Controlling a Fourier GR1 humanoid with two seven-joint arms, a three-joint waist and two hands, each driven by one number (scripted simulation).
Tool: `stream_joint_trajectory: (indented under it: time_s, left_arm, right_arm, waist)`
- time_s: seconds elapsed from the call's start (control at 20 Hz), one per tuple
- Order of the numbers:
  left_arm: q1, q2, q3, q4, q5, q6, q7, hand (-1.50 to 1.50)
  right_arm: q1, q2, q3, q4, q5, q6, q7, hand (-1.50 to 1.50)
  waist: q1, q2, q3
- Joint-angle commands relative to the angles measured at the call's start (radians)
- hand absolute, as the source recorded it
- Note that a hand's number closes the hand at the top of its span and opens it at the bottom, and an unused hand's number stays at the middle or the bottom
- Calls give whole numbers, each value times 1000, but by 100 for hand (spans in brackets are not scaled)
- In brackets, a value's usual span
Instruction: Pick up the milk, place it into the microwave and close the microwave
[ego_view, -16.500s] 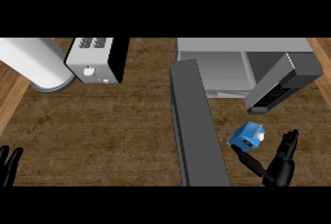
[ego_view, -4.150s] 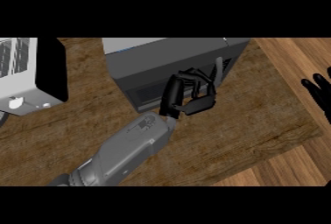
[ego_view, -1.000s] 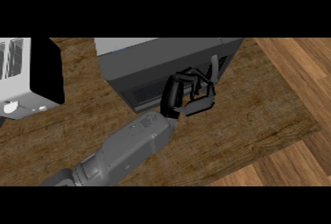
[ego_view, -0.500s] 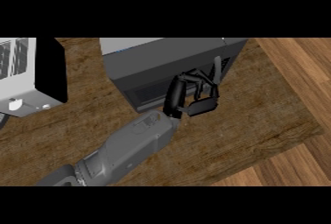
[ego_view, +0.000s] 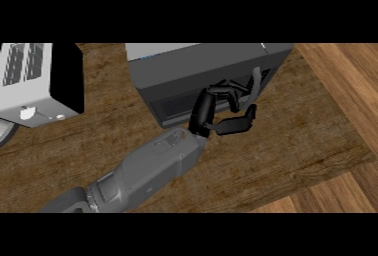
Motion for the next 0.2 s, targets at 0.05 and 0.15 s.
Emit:
stream_joint_trajectory:
  time_s: [0.05,0.15]
  left_arm:
    - [69,2,58,161,56,41,6,-150]
    - [73,2,51,166,62,42,-4,-150]
  right_arm:
    - [32,-11,-9,-14,-21,-10,10,-150]
    - [46,-21,-21,-24,-31,-7,12,-150]
  waist:
    - [39,7,-1]
    - [25,6,-1]
